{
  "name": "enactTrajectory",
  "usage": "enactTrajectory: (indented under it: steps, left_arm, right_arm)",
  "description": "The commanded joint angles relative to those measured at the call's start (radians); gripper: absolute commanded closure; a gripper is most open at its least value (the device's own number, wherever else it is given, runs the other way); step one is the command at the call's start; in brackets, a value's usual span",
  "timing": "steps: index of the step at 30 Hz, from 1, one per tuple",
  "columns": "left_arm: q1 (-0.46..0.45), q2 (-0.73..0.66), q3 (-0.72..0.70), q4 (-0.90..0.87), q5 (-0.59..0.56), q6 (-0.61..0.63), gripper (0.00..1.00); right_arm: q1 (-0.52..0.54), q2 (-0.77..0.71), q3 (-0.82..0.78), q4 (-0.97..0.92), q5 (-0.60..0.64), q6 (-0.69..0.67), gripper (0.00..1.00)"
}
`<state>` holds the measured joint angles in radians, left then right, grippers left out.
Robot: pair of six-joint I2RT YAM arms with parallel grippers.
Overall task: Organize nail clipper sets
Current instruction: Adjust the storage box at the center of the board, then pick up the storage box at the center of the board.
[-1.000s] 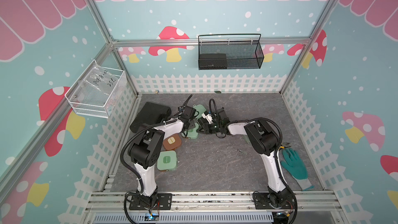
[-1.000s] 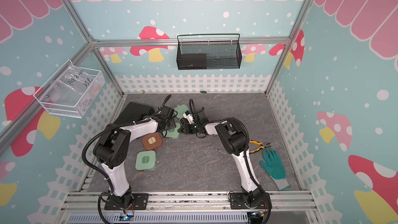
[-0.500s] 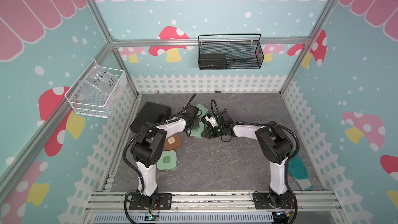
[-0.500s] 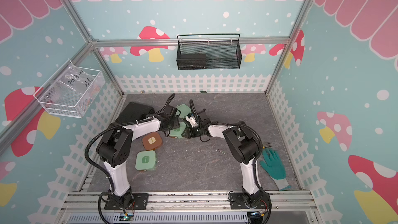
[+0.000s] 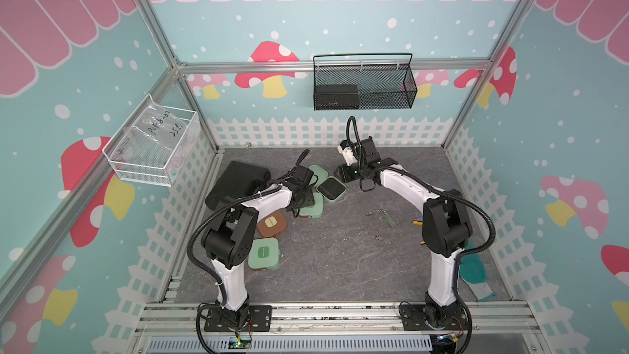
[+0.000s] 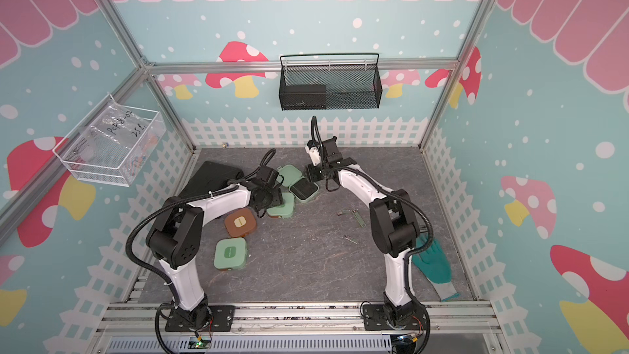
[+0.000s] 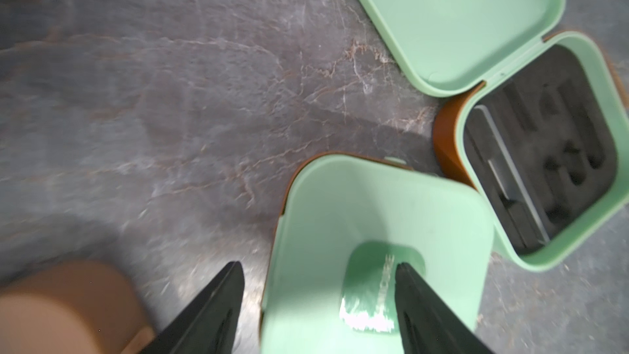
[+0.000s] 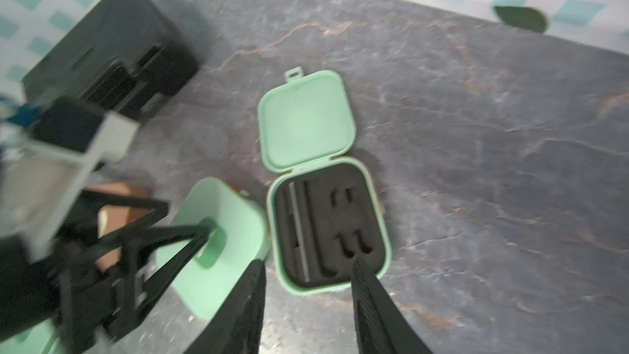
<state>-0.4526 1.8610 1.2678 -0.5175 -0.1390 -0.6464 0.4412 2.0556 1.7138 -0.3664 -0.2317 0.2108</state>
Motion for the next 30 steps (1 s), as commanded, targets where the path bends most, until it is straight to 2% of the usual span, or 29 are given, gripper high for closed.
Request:
enactTrajectory:
  steps: [1, 6, 14, 17, 20, 22, 25, 30]
  left_arm:
    - [0.003, -0.093, -0.004, -0.049, -0.025, 0.011, 0.26]
    - [0.003, -0.17, -0.008, -0.081, -0.019, 0.008, 0.25]
    - [0.003, -0.261, -0.049, -0.084, -0.014, -0.002, 0.24]
    - [0.003, -0.273, -0.057, -0.086, -0.013, -0.002, 0.24]
    - [0.003, -0.28, -0.067, -0.086, -0.006, -0.004, 0.24]
    - [0.003, -0.285, -0.074, -0.087, -0.002, -0.006, 0.24]
    - [0.003, -0.291, -0.08, -0.087, 0.005, -0.005, 0.24]
    - [0.003, -0.312, -0.084, -0.087, 0.025, -0.006, 0.24]
  right_arm:
    - [-0.009, 0.125, 0.103, -0.15, 0.091, -0.114, 0.6]
    - [-0.016, 0.218, 0.173, -0.161, 0.087, -0.128, 0.64]
    - [-0.018, 0.289, 0.165, -0.148, 0.118, -0.102, 0.7]
    - [-0.018, 0.303, 0.157, -0.14, 0.131, -0.091, 0.77]
    - [-0.018, 0.311, 0.149, -0.133, 0.123, -0.083, 0.9]
    - [-0.018, 0.311, 0.137, -0.126, 0.111, -0.08, 0.95]
    - [-0.018, 0.3, 0.113, -0.117, 0.097, -0.08, 1.0]
    - [-0.018, 0.254, 0.059, -0.11, 0.105, -0.084, 1.0]
